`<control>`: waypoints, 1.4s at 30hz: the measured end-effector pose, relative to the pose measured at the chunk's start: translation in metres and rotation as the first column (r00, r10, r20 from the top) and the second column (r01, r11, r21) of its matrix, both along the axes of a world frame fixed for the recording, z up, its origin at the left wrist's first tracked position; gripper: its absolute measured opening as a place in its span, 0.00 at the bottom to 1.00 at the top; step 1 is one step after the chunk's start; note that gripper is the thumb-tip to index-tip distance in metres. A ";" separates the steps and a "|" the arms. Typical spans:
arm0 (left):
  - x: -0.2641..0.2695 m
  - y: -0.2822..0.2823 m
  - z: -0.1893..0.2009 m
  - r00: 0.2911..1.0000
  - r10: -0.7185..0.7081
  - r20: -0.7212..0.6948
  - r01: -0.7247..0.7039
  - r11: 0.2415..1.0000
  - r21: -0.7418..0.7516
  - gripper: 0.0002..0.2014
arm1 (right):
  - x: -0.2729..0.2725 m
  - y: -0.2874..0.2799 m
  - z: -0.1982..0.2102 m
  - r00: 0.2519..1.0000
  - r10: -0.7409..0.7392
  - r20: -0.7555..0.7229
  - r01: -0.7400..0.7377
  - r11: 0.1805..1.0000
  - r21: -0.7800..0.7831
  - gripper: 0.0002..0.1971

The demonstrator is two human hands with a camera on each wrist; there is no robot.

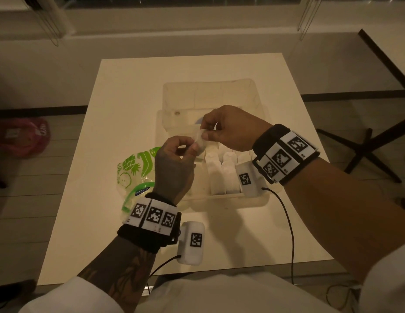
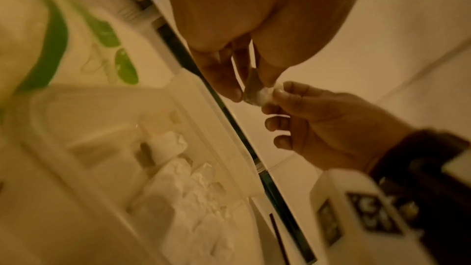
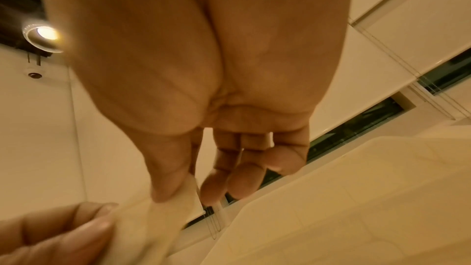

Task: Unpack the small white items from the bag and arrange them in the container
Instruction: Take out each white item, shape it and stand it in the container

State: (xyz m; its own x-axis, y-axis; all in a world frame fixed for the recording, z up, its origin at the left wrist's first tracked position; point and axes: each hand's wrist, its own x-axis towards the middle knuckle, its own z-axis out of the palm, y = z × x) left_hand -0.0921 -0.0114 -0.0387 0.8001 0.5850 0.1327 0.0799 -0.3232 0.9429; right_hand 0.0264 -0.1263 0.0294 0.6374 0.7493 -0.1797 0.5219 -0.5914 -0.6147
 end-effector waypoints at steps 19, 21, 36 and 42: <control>0.001 0.018 0.018 0.894 -0.424 -0.144 0.355 0.868 -0.348 0.12 | 0.000 0.002 0.014 0.990 0.121 -0.076 -0.120 0.993 0.010 0.06; 0.002 0.018 0.017 0.914 -0.390 -0.112 0.353 0.901 -0.253 0.11 | 0.000 0.001 0.017 0.995 0.094 -0.046 -0.090 0.993 0.072 0.03; 0.002 0.019 0.017 0.948 -0.318 -0.035 0.314 0.946 -0.084 0.16 | -0.002 0.000 0.018 1.000 -0.006 0.002 0.006 0.986 0.165 0.05; -0.003 0.012 0.025 0.910 -0.415 -0.004 0.382 0.842 -0.380 0.13 | -0.003 0.000 0.015 1.000 0.000 0.018 -0.002 0.991 0.137 0.07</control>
